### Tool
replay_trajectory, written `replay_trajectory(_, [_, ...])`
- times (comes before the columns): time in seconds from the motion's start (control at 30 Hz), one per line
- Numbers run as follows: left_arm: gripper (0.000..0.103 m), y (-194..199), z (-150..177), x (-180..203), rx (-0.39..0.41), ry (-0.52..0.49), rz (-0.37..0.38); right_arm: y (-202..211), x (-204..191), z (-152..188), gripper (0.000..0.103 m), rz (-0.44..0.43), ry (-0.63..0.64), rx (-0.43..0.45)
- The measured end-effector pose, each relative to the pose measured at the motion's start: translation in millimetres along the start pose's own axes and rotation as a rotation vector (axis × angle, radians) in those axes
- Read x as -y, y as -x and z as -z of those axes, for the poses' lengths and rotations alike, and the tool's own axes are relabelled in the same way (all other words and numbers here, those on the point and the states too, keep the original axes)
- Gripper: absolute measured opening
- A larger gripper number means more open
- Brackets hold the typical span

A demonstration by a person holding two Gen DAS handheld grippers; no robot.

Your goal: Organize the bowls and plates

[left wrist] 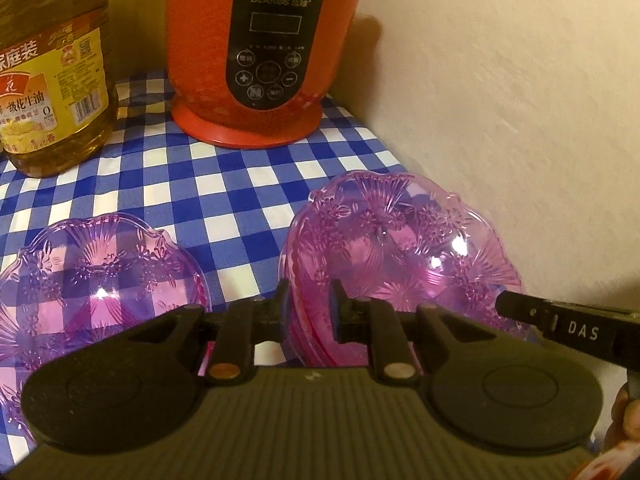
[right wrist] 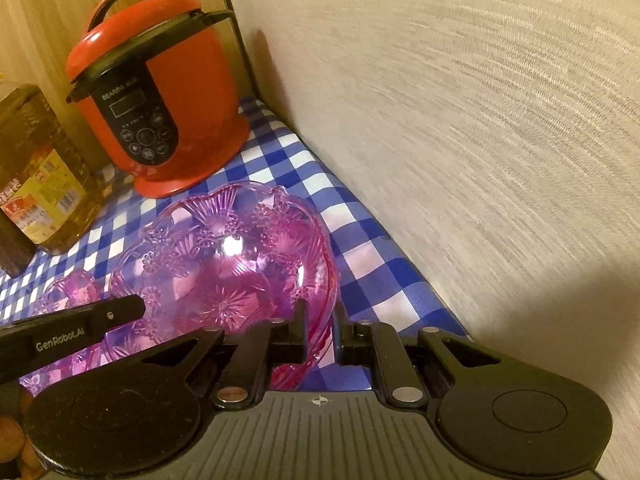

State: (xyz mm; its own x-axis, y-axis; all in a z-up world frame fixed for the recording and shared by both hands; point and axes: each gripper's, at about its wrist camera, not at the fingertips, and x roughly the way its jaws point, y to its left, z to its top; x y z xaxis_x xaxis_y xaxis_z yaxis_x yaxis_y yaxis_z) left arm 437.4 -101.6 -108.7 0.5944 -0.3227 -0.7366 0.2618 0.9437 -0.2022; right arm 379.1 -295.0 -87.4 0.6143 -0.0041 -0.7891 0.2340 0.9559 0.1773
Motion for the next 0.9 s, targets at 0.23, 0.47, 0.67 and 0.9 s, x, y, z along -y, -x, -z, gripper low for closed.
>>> replay_trajectory(0.23, [0.017,-1.9,0.6,0.6,-0.006,-0.013,-0.008,-2.6,0.8,0.2,0.011,-0.002,0.002,-0.007])
replay_trajectory(0.47, [0.017,-1.3,1.1,0.5,-0.004,-0.018,-0.012,-3.3,0.3,0.5,0.011,-0.001,0.009,-0.003])
replay_trajectory(0.67, [0.017,-0.9,1.5,0.9,-0.003,-0.025,-0.011,-4.4,0.0,0.7,0.011,0.005,0.014,0.003])
replay_trajectory(0.9, [0.023,2.4,-1.4,2.7,0.005,-0.049,-0.019,-6.4,2.3,0.7,0.012,0.008,-0.005,0.002])
